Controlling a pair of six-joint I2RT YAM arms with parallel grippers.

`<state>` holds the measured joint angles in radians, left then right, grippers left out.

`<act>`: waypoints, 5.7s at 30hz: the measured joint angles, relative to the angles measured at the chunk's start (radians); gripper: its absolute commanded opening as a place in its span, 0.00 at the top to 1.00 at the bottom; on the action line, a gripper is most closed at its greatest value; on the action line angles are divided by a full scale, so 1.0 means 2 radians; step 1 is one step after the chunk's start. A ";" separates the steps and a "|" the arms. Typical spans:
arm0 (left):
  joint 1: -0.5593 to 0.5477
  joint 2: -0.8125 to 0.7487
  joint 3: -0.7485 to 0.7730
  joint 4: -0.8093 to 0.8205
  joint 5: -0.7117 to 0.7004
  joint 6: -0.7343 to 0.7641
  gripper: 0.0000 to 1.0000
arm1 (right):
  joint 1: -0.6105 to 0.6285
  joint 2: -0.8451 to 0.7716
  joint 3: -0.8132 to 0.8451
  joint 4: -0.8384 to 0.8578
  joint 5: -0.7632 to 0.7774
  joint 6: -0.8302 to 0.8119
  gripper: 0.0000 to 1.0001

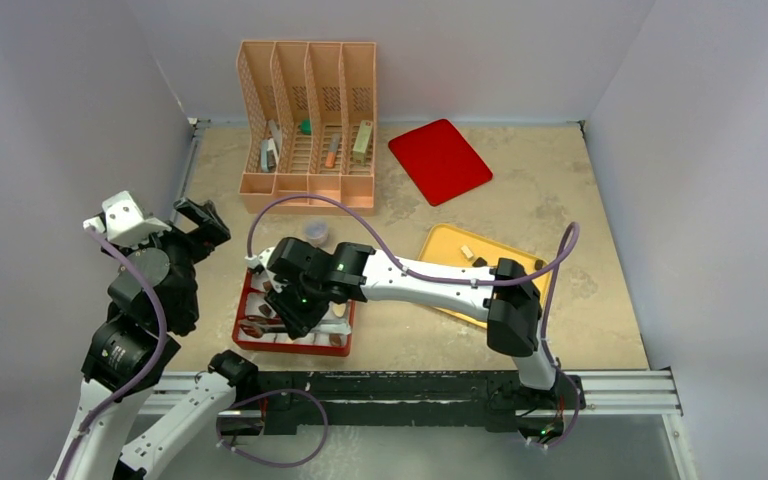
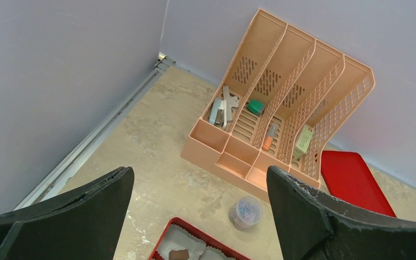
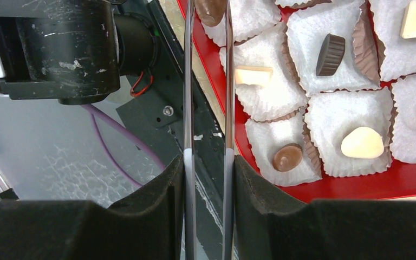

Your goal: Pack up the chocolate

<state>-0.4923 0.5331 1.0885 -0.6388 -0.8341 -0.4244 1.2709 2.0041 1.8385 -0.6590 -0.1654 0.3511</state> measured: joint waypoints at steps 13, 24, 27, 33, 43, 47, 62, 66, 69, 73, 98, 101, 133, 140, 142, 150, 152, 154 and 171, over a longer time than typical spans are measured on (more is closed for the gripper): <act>0.000 0.000 0.004 -0.004 -0.004 0.001 0.08 | 0.000 0.007 0.006 -0.007 0.008 -0.006 0.62; 0.000 0.000 0.004 -0.005 -0.004 0.001 0.08 | 0.000 0.008 0.006 -0.009 0.009 -0.006 0.60; 0.000 0.000 0.004 -0.005 -0.004 0.001 0.08 | 0.000 0.008 0.007 -0.009 0.009 -0.006 0.60; 0.000 0.000 0.004 -0.004 -0.004 0.001 0.08 | 0.000 0.008 0.007 -0.011 0.012 -0.006 0.61; 0.000 0.009 -0.008 0.006 0.000 0.000 0.08 | -0.001 -0.039 -0.005 -0.022 0.062 -0.006 0.63; 0.000 0.017 -0.027 0.012 0.013 -0.001 0.08 | -0.009 -0.081 -0.010 -0.025 0.093 -0.004 0.64; 0.000 0.035 -0.097 0.033 0.072 -0.015 0.08 | -0.176 -0.196 -0.115 -0.044 0.226 0.004 0.64; 0.000 0.038 -0.112 0.041 0.079 -0.016 0.08 | -0.242 -0.209 -0.145 -0.038 0.268 0.003 0.64; 0.000 0.042 -0.117 0.048 0.086 -0.016 0.08 | -0.299 -0.211 -0.161 -0.031 0.291 0.002 0.63; 0.000 0.053 -0.118 0.052 0.098 -0.015 0.08 | -0.367 -0.211 -0.171 -0.003 0.315 -0.009 0.63; 0.000 0.051 -0.131 0.053 0.126 -0.014 0.07 | -0.607 -0.013 -0.173 0.161 0.261 -0.090 0.56; 0.000 0.051 -0.131 0.053 0.126 -0.014 0.07 | -0.617 -0.009 -0.168 0.164 0.246 -0.090 0.55; 0.000 0.045 -0.131 0.053 0.118 -0.014 0.07 | -0.628 -0.017 -0.156 0.146 0.191 -0.053 0.51; 0.000 0.045 -0.131 0.053 0.119 -0.014 0.07 | -0.615 -0.017 -0.145 0.142 0.177 0.015 0.65; 0.000 0.045 -0.132 0.053 0.119 -0.014 0.07 | -0.607 -0.017 -0.145 0.144 0.175 0.038 0.63; 0.000 0.037 -0.133 0.052 0.118 -0.014 0.07 | -0.561 -0.004 -0.139 0.202 0.110 -0.043 0.60; 0.000 0.035 -0.133 0.052 0.118 -0.014 0.07 | -0.551 0.000 -0.139 0.214 0.076 -0.092 0.60; 0.000 0.034 -0.133 0.052 0.118 -0.014 0.07 | -0.543 0.002 -0.139 0.221 0.054 -0.133 0.60; 0.000 0.034 -0.134 0.053 0.118 -0.014 0.07 | -0.469 0.101 -0.062 0.206 0.010 -0.268 0.66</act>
<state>-0.4923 0.6010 0.8200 -0.5320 -0.5980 -0.4522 0.3336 2.2070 1.7142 -0.2470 -0.1448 -0.1852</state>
